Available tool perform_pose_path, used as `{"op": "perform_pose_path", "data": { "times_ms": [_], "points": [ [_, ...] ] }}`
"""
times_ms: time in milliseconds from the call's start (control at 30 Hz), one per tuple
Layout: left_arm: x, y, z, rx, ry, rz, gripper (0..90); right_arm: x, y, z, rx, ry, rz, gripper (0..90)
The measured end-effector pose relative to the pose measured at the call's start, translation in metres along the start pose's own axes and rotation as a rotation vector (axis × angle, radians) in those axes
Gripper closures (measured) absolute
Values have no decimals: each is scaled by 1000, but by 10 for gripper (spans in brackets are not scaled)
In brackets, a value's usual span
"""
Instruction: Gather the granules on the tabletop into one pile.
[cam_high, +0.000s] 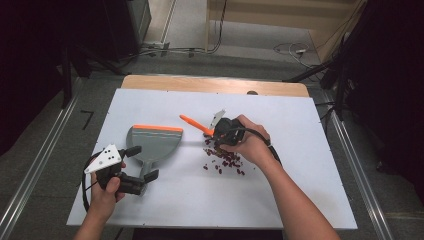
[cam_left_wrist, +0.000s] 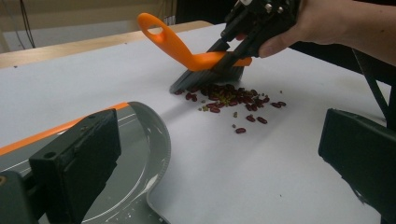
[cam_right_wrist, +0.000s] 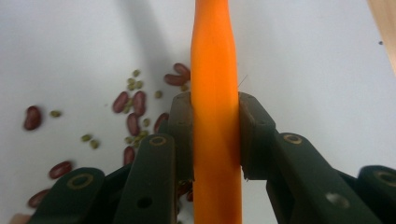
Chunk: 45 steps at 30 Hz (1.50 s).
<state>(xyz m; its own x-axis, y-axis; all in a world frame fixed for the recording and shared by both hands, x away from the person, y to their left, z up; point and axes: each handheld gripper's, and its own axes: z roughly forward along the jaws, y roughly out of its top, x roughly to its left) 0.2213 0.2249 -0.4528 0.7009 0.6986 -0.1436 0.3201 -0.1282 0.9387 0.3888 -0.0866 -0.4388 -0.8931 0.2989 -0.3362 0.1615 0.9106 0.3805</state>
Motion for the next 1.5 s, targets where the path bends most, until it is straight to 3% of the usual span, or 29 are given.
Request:
{"op": "perform_pose_path", "data": {
  "times_ms": [267, 533, 800, 833, 867, 900, 1000, 1033, 1100, 1133, 1233, 1300, 1333, 1367, 1400, 1467, 1500],
  "points": [
    [-2, 1, 1, -1, -4, 5, 0, 17, -4, -9, -4, 24, -52, 694],
    [-2, 1, 1, 1, -7, 6, 0, 24, -9, -16, -9, 45, -60, 694],
    [-2, 0, 1, 1, -3, 6, 0, 18, -12, -36, -60, 5, -10, 693],
    [-2, 0, 1, 0, -4, 3, 0, 17, -10, -47, -88, 22, 32, 693],
    [-2, 0, 1, -2, -4, 2, 0, 17, -10, -47, -88, 22, 32, 693],
    [-2, 0, 1, -1, -4, 2, 0, 21, -6, -57, -107, 64, 78, 693],
    [-2, 0, 1, 0, -4, 2, 0, 34, 2, -62, -100, 167, 140, 692],
    [-2, 0, 1, 1, -4, 2, 0, 34, 2, -62, -100, 167, 140, 692],
    [-2, 0, 1, 1, -4, 2, 0, 50, 10, -55, -100, 256, 136, 692],
    [-2, 0, 1, 2, -4, 3, 0, 50, 10, -55, -100, 256, 136, 692],
    [-2, 0, 1, -2, -2, -1, 0, 60, 17, -38, -81, 351, 159, 692],
    [-2, 0, 0, -5, -1, -2, 0, 60, 18, -24, -58, 357, 162, 692],
    [-2, 0, 0, -5, 0, -1, 0, 53, 17, -17, -67, 345, 213, 692],
    [-1, 0, -1, -4, 1, -1, 0, 53, 17, -17, -67, 345, 213, 692],
    [-1, 0, -1, -2, 3, -1, 0, 45, 15, -14, -59, 329, 271, 691],
    [0, -1, -1, -4, 3, -2, 0, 37, 11, -11, -58, 337, 339, 691],
    [0, -1, -2, -4, 3, -3, 0, 37, 11, -11, -58, 337, 339, 691]
  ]
}}
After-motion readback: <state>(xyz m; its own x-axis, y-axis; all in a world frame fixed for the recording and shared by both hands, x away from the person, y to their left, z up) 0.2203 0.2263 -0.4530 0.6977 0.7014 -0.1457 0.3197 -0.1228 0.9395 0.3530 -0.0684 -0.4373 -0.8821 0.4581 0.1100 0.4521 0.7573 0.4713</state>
